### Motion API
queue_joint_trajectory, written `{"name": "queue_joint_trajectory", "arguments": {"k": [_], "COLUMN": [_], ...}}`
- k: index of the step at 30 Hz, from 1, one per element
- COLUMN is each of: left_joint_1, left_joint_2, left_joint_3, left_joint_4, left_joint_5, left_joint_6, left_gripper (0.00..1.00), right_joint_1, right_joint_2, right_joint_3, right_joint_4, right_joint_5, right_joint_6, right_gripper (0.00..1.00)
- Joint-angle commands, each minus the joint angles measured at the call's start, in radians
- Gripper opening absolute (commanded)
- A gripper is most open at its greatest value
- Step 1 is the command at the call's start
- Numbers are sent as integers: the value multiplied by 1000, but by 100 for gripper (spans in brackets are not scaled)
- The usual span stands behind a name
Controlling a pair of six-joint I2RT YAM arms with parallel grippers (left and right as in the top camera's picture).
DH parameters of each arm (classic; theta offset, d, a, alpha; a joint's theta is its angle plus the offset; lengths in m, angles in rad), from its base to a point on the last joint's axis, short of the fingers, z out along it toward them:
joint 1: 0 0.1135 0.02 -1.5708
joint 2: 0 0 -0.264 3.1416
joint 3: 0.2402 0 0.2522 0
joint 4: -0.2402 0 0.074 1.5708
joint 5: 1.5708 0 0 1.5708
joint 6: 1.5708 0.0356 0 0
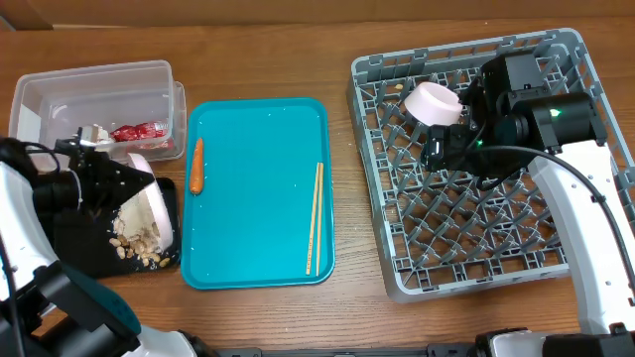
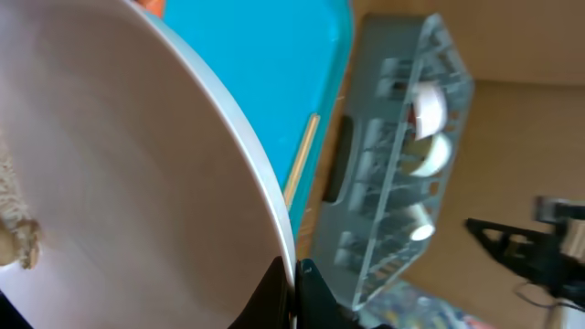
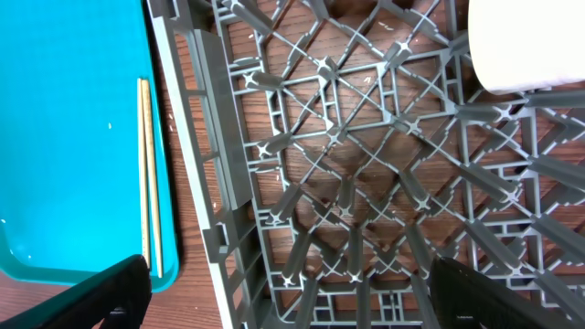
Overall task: Sort waste into correct bins and load items into the dishwasher
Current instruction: 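Tilt the plate with the left gripper, dumping rice onto the black tray, then return the empty white plate to the teal tray and release it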
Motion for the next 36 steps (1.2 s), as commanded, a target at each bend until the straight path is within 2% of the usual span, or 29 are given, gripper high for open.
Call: {"name": "queue_joint_trajectory", "arguments": {"k": [1, 5, 9, 12, 15, 18, 23, 28, 31, 36], "left_joint_1": [52, 102, 104, 104, 104, 104, 103, 93, 51, -224], "left_joint_2": [-23, -23, -23, -23, -23, -23, -23, -23, -23, -23], "left_joint_3": [25, 24, 21, 20, 20, 20, 20, 20, 20, 20], "left_joint_4": [-15, -32, -57, -41, -40, -16, -19, -40, -58, -19], "left_joint_5": [153, 153, 245, 213, 221, 126, 234, 211, 188, 162], "left_joint_6": [85, 90, 217, 170, 221, 131, 190, 190, 190, 183], "left_gripper": [4, 4, 4, 4, 4, 4, 4, 4, 4, 4], "right_joint_1": [1, 1, 1, 1, 1, 1, 1, 1, 1, 1], "right_joint_2": [-15, -15, -15, -15, -15, -15, -15, -15, -15, -15], "right_joint_3": [3, 3, 3, 3, 3, 3, 3, 3, 3, 3], "right_joint_4": [5, 6, 8, 10, 9, 11, 12, 17, 19, 21], "right_joint_5": [-5, -5, -5, -5, -5, -5, -5, -5, -6, -6], "right_joint_6": [-6, -6, -7, -6, -7, -6, -6, -6, -6, -3], "right_gripper": [100, 100, 100, 100, 100, 100, 100, 100, 100, 100]}}
